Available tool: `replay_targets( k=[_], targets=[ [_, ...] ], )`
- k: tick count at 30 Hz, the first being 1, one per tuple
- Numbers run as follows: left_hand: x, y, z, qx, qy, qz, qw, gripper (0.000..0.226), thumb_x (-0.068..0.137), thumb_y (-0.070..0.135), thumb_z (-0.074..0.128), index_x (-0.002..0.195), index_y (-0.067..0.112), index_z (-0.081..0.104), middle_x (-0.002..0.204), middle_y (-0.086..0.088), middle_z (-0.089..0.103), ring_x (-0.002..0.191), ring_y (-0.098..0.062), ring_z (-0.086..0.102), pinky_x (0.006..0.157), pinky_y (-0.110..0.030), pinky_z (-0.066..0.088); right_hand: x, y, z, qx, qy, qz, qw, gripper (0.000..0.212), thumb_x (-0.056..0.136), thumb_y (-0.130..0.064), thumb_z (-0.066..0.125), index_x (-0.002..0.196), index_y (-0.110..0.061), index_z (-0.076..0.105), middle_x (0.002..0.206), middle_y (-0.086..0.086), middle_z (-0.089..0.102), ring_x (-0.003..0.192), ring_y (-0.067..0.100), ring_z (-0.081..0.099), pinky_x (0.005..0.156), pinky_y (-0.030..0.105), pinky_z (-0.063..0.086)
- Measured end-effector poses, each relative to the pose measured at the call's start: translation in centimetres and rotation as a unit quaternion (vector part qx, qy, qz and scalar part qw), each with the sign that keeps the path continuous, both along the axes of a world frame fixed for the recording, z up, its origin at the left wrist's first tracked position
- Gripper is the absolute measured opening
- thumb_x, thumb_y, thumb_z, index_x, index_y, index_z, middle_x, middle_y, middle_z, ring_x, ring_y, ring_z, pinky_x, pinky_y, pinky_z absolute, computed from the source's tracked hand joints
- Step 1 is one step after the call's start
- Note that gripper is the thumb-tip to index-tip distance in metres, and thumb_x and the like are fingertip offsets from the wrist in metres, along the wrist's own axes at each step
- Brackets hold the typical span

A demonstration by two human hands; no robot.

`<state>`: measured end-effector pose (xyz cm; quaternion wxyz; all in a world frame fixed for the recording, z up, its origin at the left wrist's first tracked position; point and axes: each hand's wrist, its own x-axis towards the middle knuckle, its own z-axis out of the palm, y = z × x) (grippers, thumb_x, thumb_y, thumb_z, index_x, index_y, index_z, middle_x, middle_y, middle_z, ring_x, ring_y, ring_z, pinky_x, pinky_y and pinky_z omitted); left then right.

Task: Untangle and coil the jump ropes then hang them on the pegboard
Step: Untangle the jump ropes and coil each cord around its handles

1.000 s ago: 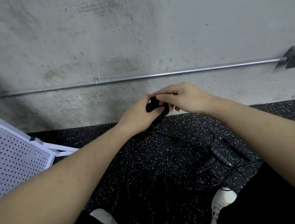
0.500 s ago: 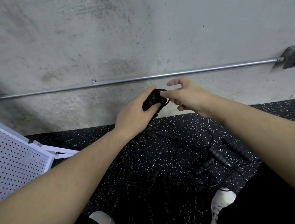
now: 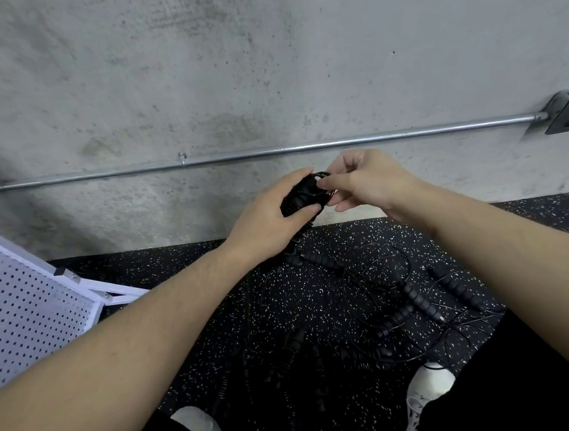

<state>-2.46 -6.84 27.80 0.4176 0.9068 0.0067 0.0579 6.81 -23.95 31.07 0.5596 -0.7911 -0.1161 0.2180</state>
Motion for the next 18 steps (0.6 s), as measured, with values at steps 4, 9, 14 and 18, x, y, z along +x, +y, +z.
replay_targets(
  k=[4, 9, 14, 18],
  targets=[
    [0.0, -0.2, 0.2, -0.004, -0.008, 0.002, 1.000, 0.048, 0.102, 0.038, 0.059, 0.148, 0.040, 0.048, 0.139, 0.024, 0.057, 0.123, 0.006, 0.052, 0.100, -0.012, 0.036, -0.2, 0.1, 0.0, -0.007, -0.031, 0.002, 0.999, 0.010, 0.092, -0.009, 0.073, 0.090, -0.009, 0.063, 0.070, 0.008, 0.069, 0.060, 0.018, 0.071, 0.056, 0.027, 0.060],
    [0.2, -0.4, 0.1, 0.003, -0.012, 0.031, 0.999, 0.042, 0.103, 0.038, 0.055, 0.143, 0.047, 0.051, 0.133, 0.026, 0.062, 0.118, 0.005, 0.056, 0.100, -0.018, 0.043, -0.5, 0.4, 0.0, -0.056, -0.108, -0.020, 0.992, 0.011, 0.093, -0.013, 0.071, 0.085, -0.012, 0.064, 0.071, 0.003, 0.067, 0.054, 0.009, 0.066, 0.057, 0.024, 0.060],
    [0.4, 0.3, -0.3, -0.008, -0.010, 0.059, 0.998, 0.039, 0.100, 0.046, 0.058, 0.138, 0.054, 0.054, 0.128, 0.028, 0.064, 0.118, 0.004, 0.058, 0.104, -0.023, 0.045, -1.1, 0.3, 0.2, -0.023, -0.082, -0.015, 0.996, 0.014, 0.096, -0.022, 0.064, 0.091, -0.011, 0.073, 0.091, 0.000, 0.074, 0.058, 0.010, 0.066, 0.061, 0.031, 0.061],
    [0.7, 1.0, -0.6, -0.052, -0.002, 0.074, 0.996, 0.036, 0.098, 0.046, 0.060, 0.133, 0.056, 0.057, 0.119, 0.033, 0.066, 0.110, 0.010, 0.062, 0.105, -0.025, 0.048, -1.0, 0.0, 0.6, 0.046, 0.009, 0.012, 0.999, 0.012, 0.097, -0.018, 0.064, 0.095, -0.014, 0.075, 0.096, -0.003, 0.077, 0.064, 0.011, 0.065, 0.059, 0.027, 0.058]
  ],
)
